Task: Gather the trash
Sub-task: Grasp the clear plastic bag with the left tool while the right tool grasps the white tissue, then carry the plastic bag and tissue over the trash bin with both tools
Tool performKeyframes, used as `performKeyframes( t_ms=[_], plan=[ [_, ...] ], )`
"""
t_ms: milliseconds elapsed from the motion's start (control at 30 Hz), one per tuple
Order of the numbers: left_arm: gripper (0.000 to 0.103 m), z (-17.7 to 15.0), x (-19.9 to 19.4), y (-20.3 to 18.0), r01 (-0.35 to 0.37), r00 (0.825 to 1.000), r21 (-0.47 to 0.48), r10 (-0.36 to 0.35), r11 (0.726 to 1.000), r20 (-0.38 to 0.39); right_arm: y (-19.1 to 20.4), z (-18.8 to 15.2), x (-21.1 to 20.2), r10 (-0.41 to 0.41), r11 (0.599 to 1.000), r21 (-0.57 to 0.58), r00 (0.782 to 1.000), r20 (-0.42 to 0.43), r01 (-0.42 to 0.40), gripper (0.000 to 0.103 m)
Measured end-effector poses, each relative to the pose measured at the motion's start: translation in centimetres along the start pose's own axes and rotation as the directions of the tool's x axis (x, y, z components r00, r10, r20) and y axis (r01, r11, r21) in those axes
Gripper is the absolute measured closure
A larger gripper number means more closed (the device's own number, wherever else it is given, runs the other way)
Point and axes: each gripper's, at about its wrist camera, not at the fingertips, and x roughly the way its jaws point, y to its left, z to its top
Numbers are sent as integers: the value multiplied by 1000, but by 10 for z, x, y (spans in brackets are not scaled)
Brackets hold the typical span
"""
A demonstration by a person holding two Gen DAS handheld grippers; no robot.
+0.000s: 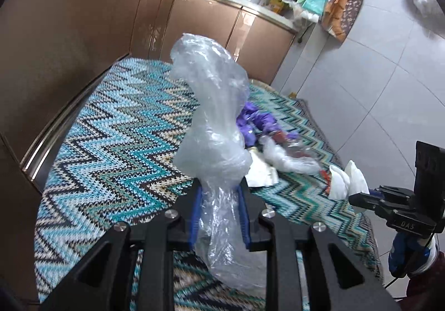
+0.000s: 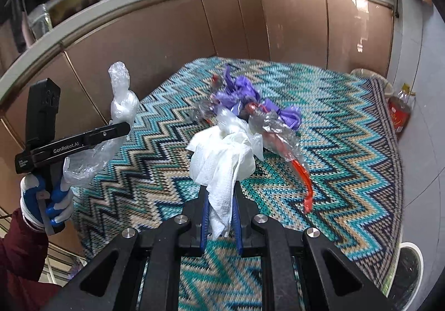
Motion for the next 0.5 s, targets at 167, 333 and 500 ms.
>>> performKeyframes(
  t_ms=[167,333,500],
  plan=[
    [81,-3,-31,-19,1,999,25,-2,1000,36,2,-8,-37,-9,1000,16,998,67,8,89],
    [81,-7,-60,-48,11,998,54,-14,999,68,-2,-21,-81,-33,999,34,988,152,28,89],
    [81,-10,-79,-86,28,996,104,-36,994,80,-15,-40,-126,-72,996,64,970,231,58,89]
  ],
)
